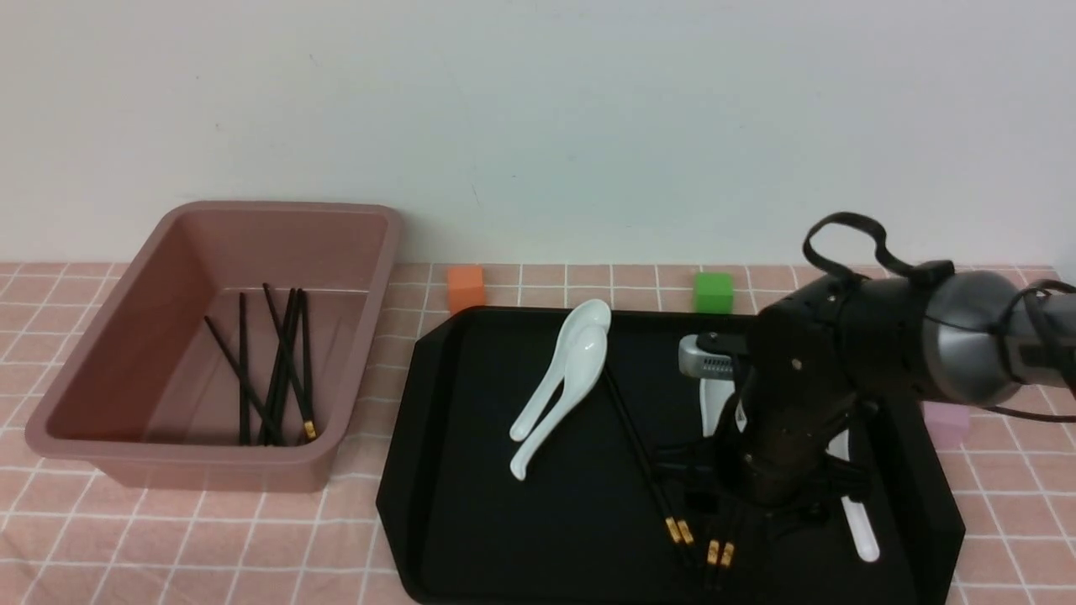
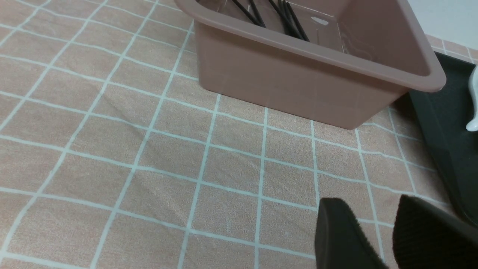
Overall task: On pink tablecloth take chopsticks from black tray and put them in box.
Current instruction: 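Move the gripper over the chopsticks on the black tray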
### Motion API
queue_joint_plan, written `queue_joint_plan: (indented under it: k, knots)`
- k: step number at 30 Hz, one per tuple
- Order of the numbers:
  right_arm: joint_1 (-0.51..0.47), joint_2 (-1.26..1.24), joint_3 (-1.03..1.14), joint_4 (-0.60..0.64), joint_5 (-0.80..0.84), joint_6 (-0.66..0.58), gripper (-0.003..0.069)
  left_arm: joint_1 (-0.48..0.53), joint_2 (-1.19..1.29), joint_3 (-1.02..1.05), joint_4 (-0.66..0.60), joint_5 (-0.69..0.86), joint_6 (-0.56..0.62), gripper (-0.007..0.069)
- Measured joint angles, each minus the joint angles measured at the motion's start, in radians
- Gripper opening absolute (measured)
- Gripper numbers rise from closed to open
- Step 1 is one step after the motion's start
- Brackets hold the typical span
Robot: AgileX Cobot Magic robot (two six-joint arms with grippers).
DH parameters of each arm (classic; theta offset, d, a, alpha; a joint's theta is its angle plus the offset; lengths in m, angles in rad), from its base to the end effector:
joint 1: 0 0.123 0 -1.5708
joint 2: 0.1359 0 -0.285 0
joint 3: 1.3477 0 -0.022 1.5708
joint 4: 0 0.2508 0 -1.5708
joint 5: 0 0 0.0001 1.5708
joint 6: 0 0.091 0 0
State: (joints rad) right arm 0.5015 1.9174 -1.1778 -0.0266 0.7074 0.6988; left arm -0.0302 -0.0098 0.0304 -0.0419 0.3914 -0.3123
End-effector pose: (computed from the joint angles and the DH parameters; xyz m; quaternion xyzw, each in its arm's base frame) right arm 0.3198 0.1735 0.1517 0.0888 0.9904 0.0515 0.0923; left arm 0.0522 -0.0030 0.1684 -0.1251 0.8023 -0.1169 0.5718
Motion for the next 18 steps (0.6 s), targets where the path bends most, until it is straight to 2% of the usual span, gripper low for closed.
queue_joint_plan:
  k: [6, 18]
  knots:
    - [-0.012, 0.009, -0.007, -0.001, 0.004, 0.002, 0.0426, 0.000, 0.000, 0.000, 0.000, 0.000, 0.000, 0.0237]
    - [-0.022, 0.012, -0.008, -0.011, 0.022, -0.033, 0.0230, 0.000, 0.000, 0.000, 0.000, 0.000, 0.000, 0.0237]
